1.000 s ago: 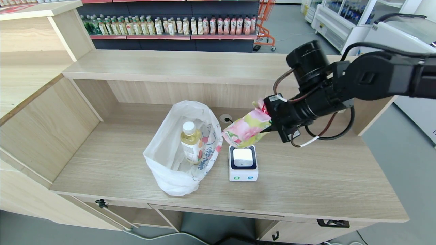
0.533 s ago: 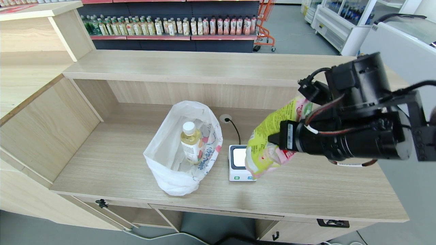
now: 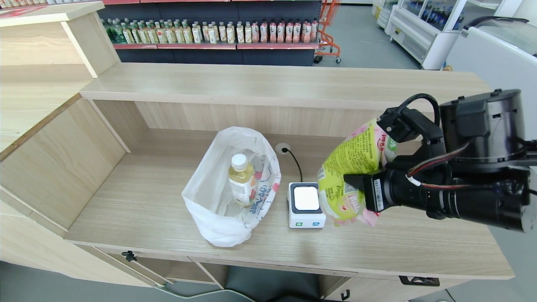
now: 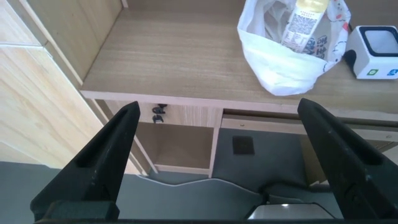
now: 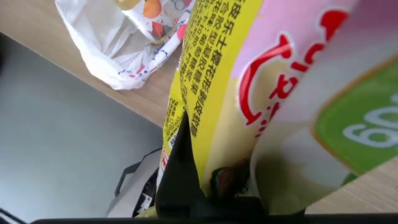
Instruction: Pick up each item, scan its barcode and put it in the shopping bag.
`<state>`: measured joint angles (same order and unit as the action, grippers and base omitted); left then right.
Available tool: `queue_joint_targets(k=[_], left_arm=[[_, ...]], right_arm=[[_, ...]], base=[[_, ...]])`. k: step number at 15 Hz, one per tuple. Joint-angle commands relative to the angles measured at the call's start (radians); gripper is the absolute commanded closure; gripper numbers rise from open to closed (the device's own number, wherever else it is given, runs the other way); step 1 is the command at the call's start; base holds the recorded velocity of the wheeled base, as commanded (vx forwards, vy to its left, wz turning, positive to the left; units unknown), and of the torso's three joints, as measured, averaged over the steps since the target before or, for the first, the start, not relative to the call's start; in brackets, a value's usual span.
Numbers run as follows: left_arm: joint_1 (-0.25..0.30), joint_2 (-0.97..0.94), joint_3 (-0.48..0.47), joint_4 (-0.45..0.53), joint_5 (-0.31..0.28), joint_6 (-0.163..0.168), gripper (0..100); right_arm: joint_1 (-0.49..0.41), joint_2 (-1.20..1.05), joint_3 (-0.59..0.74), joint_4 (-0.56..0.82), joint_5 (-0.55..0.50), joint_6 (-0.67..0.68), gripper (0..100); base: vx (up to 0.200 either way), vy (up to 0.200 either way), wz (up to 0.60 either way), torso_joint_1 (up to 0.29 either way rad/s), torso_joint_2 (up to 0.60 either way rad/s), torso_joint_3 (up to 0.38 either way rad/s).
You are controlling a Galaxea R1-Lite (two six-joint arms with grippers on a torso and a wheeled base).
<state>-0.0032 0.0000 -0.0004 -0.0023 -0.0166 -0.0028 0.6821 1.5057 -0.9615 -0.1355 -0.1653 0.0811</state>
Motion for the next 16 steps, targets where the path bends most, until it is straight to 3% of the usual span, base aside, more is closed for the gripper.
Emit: queue_joint_targets(k=[1,7,11,16], left_arm=[[0.0,0.002,0.0,-0.001,0.0,0.0,0],[0.0,0.002,0.0,-0.001,0.0,0.001,0],[0.0,0.002,0.0,-0.001,0.0,0.003,0],[0.0,0.002,0.0,-0.001,0.0,0.003,0]], right_arm=[[-0.023,0.022,-0.022,0.001,0.003,-0.009,100],[-0.21,0.18,-0.118,-0.147,0.079,-0.101,100],[-0.288,0.358,-0.309,-0.188,0.119,-0.106,100],[-0.311,0.59,-0.568,-0.2,0.265,-0.113,100]], base=[[0.0,0.2,0.0,0.022,0.01,-0.002],[0.0,0.2,0.0,-0.001,0.0,0.002],[0.0,0.0,0.0,0.0,0.0,0.0],[0.0,0.0,0.0,0.0,0.0,0.0]])
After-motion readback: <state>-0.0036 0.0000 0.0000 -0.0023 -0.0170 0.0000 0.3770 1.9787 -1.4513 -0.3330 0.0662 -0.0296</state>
